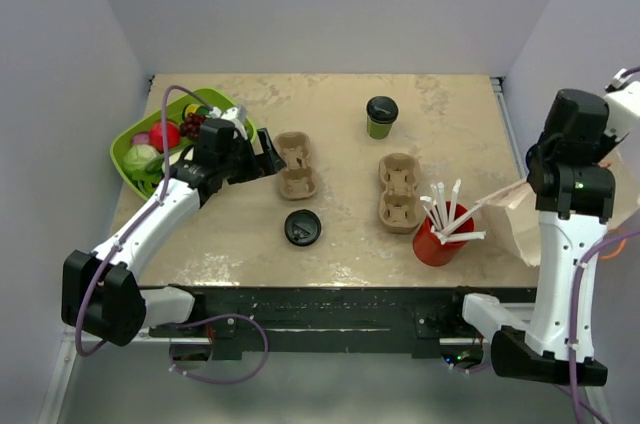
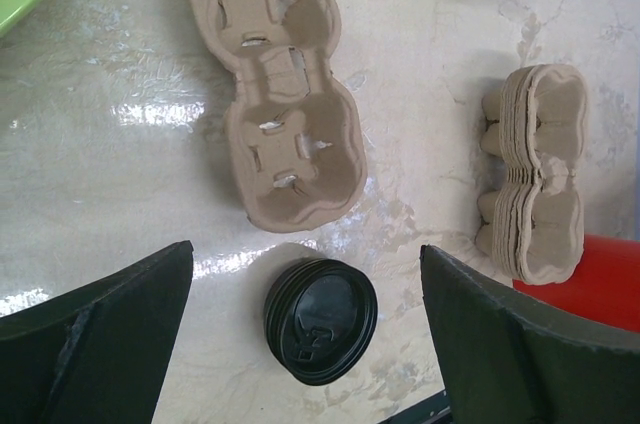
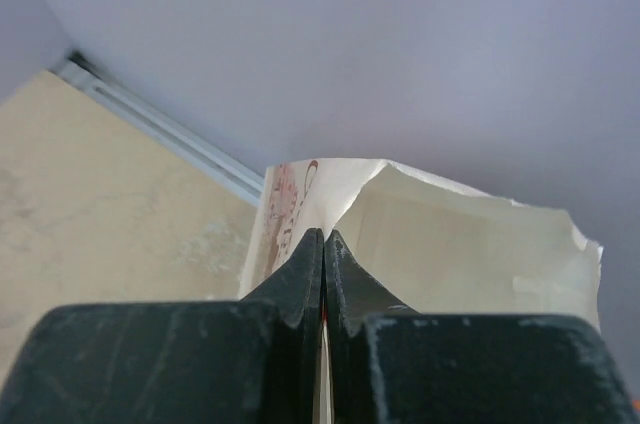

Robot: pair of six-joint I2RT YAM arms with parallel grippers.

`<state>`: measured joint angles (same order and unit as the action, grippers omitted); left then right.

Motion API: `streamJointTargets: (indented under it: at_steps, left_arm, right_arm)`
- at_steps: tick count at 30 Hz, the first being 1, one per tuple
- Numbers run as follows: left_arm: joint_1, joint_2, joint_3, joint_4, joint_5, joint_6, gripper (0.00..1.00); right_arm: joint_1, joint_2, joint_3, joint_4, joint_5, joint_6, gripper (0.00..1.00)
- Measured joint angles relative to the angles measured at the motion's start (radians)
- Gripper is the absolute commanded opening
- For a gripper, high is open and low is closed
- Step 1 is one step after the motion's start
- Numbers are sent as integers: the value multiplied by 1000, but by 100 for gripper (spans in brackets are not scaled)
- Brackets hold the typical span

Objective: Pack the takeout coffee

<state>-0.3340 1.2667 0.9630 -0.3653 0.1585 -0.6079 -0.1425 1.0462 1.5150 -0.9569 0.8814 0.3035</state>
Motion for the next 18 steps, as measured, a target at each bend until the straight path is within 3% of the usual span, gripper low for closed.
streamJointTargets:
  at_steps: [7, 18]
  left_arm:
    - [0, -13, 0, -11, -24, 0, 100]
    - [0, -24, 0, -20, -47, 0, 100]
  right_arm:
    - [56, 61, 190, 142, -105, -150, 0]
    - [529, 386, 401, 400, -209, -455, 0]
